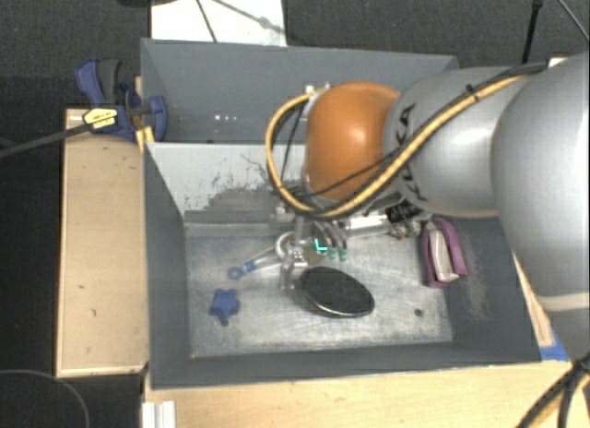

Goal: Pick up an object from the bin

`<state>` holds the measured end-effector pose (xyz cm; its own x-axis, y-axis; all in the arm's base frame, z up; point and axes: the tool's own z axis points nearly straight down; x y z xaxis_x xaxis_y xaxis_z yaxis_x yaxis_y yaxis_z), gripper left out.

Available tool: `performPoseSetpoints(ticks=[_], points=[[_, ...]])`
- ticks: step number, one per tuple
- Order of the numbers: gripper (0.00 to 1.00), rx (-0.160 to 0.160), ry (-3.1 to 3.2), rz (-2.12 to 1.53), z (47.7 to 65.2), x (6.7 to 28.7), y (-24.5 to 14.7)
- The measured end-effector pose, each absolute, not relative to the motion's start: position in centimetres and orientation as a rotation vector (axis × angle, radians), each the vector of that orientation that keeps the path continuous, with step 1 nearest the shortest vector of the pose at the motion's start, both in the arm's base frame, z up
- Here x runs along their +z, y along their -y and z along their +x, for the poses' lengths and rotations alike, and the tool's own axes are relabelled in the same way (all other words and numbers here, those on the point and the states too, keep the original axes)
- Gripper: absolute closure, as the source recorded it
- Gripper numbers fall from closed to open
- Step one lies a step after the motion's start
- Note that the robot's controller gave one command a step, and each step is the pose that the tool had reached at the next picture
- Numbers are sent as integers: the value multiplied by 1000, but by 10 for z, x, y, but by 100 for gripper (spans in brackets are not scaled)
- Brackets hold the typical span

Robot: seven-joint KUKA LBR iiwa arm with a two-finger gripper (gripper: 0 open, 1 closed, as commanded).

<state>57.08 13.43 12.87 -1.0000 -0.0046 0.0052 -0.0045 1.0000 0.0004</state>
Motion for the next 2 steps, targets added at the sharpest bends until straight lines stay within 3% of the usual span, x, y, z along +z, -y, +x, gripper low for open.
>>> performPoseSetpoints(ticks=[1, 2], points=[[0, -4, 3111, 448, 564, 70, -210], [0, 1, 3094, 544, 558, 102, -155]])
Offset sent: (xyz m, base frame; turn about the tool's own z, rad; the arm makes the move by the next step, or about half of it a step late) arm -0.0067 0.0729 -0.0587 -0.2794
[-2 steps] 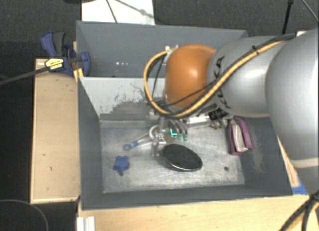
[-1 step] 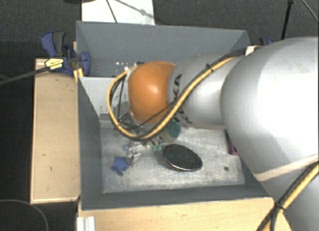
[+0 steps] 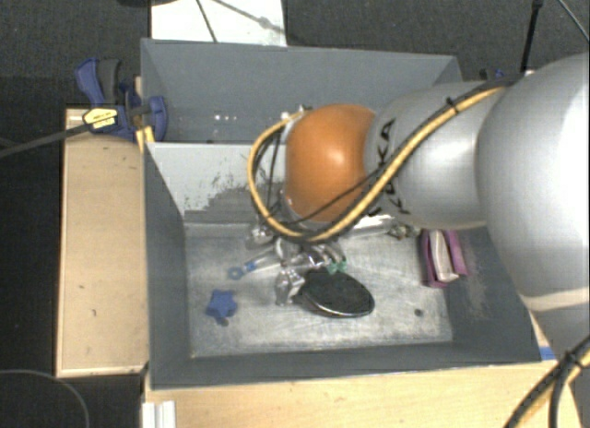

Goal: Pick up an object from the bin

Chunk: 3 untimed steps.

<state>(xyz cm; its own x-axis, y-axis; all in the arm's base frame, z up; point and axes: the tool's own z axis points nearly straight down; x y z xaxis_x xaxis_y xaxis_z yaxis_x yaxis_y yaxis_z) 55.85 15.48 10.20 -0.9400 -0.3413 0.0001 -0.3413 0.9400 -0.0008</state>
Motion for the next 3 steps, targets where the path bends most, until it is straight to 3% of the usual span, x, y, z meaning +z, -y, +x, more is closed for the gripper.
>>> performPoseSetpoints(ticks=[1, 2, 3], points=[[0, 6, -2974, -993, 547, 122, -235], [0, 2, -2931, -1114, 584, 71, -167], [0, 3, -2977, -979, 584, 73, -117]])
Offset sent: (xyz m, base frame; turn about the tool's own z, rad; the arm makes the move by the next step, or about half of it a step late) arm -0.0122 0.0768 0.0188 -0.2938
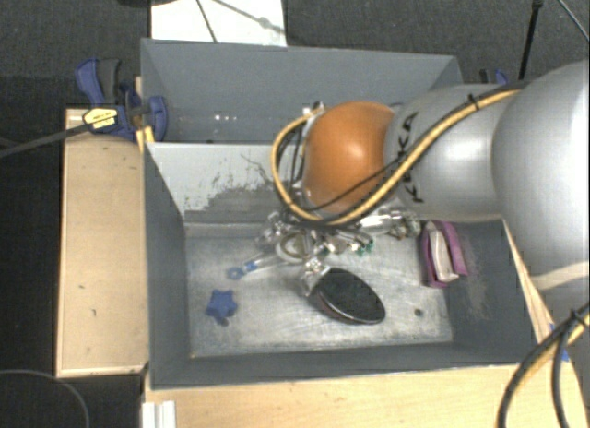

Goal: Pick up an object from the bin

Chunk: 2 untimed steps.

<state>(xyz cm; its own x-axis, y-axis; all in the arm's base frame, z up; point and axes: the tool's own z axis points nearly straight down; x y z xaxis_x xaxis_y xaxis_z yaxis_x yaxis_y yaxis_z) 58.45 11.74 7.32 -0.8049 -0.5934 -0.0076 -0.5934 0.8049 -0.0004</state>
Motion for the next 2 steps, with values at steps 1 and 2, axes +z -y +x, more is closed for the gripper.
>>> performPoseSetpoints(ticks=[1, 2], points=[[100, 4, -2973, -976, 586, 75, -120], [100, 1, -2980, -972, 587, 97, -120]])
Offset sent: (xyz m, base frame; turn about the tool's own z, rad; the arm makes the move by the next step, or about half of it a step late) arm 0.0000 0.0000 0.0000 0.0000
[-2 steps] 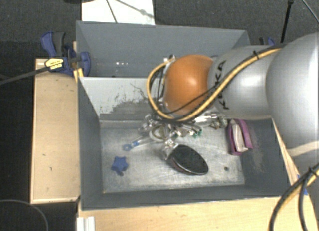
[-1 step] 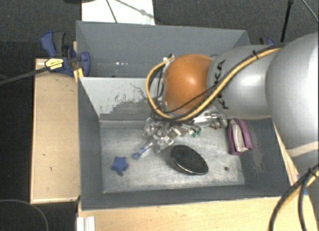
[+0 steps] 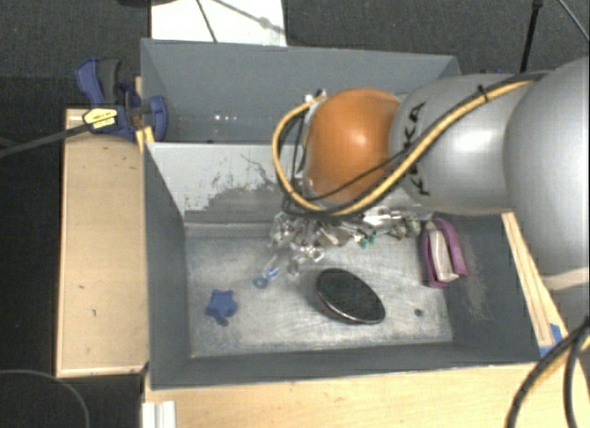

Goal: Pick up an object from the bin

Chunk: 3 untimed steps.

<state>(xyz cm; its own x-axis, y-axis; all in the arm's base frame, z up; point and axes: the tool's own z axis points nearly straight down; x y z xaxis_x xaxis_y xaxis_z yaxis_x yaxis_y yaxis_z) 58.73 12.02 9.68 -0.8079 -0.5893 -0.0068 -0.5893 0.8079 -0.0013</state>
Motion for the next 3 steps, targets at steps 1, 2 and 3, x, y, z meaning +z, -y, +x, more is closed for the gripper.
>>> performPoseSetpoints(ticks=[1, 2, 3], points=[[100, 1, -2983, -965, 589, 114, -121], [100, 0, -2985, -954, 590, 162, -121], [100, 1, -2990, -947, 591, 172, -122]])
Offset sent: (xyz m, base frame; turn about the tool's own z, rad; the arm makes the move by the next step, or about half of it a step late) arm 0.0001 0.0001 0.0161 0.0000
